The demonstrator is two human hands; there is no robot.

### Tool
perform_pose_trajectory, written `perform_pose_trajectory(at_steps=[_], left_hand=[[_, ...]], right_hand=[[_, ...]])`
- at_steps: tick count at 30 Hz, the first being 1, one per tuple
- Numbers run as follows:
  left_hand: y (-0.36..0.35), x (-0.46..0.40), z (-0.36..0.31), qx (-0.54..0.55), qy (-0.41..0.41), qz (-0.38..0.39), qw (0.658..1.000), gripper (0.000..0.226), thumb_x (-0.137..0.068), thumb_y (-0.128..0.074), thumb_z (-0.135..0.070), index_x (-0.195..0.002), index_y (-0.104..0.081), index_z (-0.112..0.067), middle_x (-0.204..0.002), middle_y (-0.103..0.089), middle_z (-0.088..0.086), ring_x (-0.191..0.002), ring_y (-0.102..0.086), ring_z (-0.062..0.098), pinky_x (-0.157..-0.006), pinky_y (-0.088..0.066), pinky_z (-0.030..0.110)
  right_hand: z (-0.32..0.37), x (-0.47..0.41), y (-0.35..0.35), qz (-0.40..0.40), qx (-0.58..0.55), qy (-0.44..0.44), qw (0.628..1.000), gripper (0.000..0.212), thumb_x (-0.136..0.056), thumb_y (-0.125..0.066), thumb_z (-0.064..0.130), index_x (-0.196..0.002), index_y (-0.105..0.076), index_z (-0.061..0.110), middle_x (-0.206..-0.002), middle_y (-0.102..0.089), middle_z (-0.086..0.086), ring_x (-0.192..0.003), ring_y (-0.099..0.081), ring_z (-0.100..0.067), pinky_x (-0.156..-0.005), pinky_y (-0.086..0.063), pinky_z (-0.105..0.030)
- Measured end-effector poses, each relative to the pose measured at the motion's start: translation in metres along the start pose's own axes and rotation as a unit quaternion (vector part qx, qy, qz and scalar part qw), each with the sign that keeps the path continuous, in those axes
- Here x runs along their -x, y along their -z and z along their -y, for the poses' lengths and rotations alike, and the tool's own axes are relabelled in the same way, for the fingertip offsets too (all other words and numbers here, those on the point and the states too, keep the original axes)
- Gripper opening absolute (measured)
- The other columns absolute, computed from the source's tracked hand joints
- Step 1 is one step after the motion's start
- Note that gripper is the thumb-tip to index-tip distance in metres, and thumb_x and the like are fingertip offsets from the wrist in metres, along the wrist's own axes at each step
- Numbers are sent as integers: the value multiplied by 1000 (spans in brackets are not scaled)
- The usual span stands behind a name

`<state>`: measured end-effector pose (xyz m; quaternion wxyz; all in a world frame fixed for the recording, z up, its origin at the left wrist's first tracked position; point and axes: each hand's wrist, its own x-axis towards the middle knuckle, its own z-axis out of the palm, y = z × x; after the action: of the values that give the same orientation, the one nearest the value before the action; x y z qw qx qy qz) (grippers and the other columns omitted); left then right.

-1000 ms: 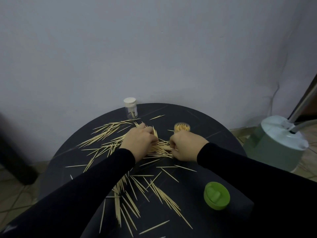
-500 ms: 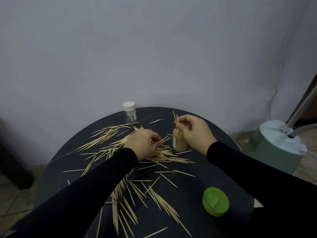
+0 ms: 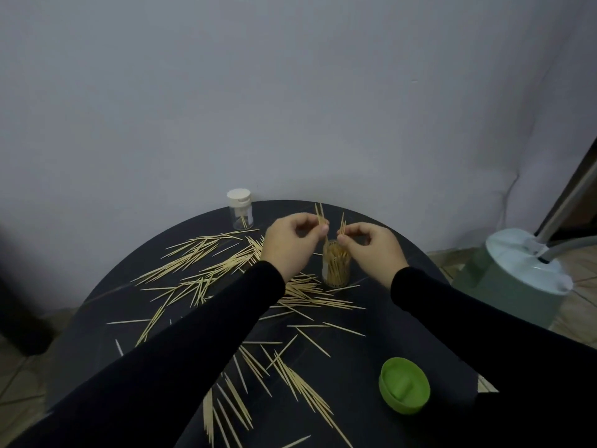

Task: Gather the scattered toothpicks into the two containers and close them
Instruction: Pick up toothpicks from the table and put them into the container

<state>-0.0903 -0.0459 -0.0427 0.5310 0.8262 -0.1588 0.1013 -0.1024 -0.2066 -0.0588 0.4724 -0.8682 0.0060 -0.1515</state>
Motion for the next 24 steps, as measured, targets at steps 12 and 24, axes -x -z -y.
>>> perform_pose_trajectory(at_steps=[12,24], left_hand=[[-16,-8,7,28,37,20,999,20,-91,-62,-31,-106,-69,-21,-98,-66,-6,-97,-59,9,-85,-51,27],[0,7,17,-311,-181,106,927,52,-97,-44,-43,-145,-34,-29,-134,-52,-4,-127,-37,12,-102,-33,31]], right_hand=[[-11,1,7,93,120,24,988,44,-83,-63,47,-126,-54,39,-104,-56,18,-112,-52,-20,-101,-39,-55],[-5,6,8,99,175,24,979,54,-85,-63,45,-136,-49,31,-128,-58,7,-120,-50,-16,-107,-36,-49]])
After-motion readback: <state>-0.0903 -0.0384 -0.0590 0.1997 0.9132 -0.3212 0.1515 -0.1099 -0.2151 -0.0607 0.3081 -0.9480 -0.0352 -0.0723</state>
